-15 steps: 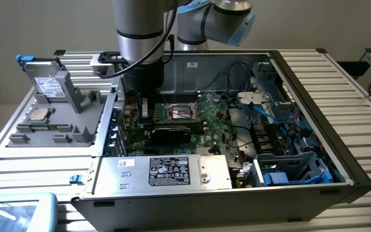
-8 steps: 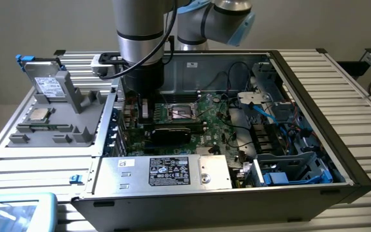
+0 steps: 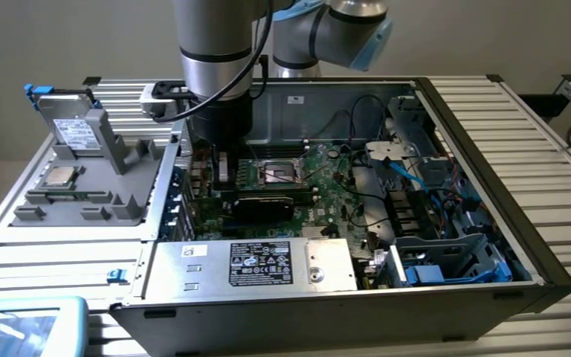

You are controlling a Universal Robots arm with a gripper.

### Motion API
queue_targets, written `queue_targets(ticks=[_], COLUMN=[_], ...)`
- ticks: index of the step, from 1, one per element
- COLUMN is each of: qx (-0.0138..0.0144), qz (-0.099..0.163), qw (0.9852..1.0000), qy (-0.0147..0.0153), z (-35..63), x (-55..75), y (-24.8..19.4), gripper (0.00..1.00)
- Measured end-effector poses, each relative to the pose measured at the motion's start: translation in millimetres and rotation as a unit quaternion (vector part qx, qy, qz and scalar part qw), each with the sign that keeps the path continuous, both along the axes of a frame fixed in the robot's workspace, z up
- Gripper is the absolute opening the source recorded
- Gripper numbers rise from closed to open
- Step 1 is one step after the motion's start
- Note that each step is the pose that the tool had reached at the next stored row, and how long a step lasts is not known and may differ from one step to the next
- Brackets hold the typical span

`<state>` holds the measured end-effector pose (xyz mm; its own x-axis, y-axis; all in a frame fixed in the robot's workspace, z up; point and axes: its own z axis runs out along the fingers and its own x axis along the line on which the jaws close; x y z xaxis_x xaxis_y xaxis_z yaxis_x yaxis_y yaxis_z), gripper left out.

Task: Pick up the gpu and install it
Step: 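Press down on the gpu until it lock into place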

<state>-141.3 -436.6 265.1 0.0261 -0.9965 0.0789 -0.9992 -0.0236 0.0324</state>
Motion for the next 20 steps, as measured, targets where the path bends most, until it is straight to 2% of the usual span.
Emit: queue_targets(ticks=[15,16,20], qx=[0.0000,0.0008,-0.0022], qz=[0.000,0.000,0.000], qw=[1.0000,1.0000,1.0000], qy=[0.0000,-0.0001,0.0002], z=[-3.2,-0.4,15.3], x=[0.0,0.2,0.1], y=[0.1,0.5,0.1], gripper=[0.12,0.12,0.12])
